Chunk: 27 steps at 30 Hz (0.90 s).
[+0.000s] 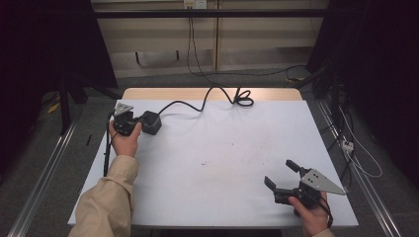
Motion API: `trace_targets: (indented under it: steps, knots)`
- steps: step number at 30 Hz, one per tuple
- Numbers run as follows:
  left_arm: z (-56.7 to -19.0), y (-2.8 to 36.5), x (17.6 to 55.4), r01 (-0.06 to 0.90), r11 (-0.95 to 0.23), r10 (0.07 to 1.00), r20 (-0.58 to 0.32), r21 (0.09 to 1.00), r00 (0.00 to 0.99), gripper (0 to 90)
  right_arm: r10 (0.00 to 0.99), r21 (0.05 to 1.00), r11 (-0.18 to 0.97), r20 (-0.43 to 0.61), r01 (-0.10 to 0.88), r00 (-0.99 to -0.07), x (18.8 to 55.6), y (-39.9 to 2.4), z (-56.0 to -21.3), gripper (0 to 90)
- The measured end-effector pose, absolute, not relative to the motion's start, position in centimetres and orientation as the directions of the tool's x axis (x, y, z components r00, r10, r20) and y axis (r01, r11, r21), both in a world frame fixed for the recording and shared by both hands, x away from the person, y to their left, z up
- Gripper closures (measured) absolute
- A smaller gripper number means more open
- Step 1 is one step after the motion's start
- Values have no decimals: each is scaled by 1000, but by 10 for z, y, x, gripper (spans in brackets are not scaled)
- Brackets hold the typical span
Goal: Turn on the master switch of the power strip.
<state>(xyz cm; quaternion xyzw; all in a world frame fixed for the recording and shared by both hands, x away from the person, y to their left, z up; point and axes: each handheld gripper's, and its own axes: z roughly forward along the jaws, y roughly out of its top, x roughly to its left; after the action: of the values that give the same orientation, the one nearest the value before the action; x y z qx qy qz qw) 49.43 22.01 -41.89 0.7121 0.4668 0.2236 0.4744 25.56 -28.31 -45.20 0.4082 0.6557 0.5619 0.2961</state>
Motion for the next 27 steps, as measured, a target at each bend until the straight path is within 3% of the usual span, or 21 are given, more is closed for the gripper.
trace_targets:
  steps: [27]
  knots:
    - [-422,222,501,467,-126,889,-110,875,445,900,866,979,40,65,199,-496,255,-283,-452,25]
